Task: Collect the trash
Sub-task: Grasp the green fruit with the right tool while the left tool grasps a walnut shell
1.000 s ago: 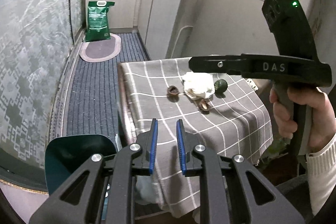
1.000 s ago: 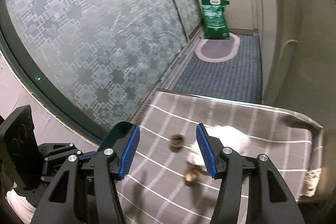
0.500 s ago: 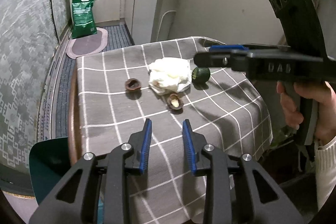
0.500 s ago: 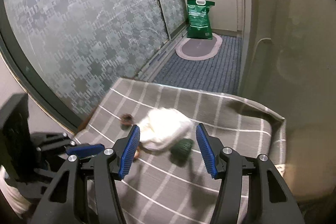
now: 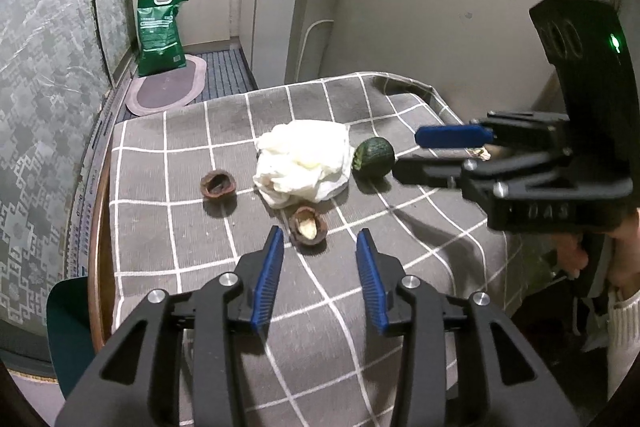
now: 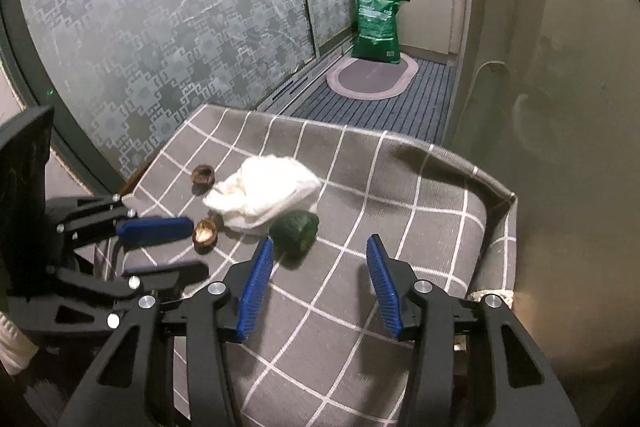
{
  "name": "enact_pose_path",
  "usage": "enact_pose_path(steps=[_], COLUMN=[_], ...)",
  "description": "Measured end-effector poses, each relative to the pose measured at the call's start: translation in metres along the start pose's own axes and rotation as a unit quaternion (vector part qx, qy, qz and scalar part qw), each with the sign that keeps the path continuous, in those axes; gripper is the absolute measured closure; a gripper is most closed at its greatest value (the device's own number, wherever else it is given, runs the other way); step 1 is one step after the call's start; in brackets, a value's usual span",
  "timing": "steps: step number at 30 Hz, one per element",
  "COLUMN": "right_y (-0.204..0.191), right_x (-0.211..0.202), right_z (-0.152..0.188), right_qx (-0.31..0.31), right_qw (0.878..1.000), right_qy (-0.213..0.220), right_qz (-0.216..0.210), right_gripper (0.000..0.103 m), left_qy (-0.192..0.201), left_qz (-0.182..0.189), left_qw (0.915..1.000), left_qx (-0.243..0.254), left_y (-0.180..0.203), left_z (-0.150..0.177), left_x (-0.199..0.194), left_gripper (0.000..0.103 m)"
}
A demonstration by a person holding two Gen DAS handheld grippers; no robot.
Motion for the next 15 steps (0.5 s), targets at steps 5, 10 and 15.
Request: enact_pose_path(steps=[5,10,15], right_y=[-0.005,-0.006,-0.010], right_x=[0.007,0.008,0.013], right_z=[0.004,0.002,-0.001], right_qx=[-0.024,-0.029,-0.043], right_qw=[1.000,1.000,0.999], right_qy=[-0.003,-0.001,-0.005], right_qz=[0.007,0.009,0.018], right_gripper=[0.054,0.054,0.055], left_qy=[0.006,0.008,0.010], left_qz=[-0.022,-0.031,-0.029], left_qw=[0.9997,0.9995,0.9995], left_qx=[0.002,-0.001,-0.007], left_y=[0.002,-0.003,-0.007], left_z=[-0.004,-0.007,-0.005], left_x=[0.005,0.007,0.002], left_gripper=[0.064,0.081,0.082])
Point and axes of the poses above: each gripper's, at about its wrist camera, not at the fingertips, and x roughly the way its jaws point, y to its right, z to its underside, the point moved 4 cm from there along x, roughly the way its jaws point, and after that the axes turned 2 degrees about x, right-handed, at the moved point
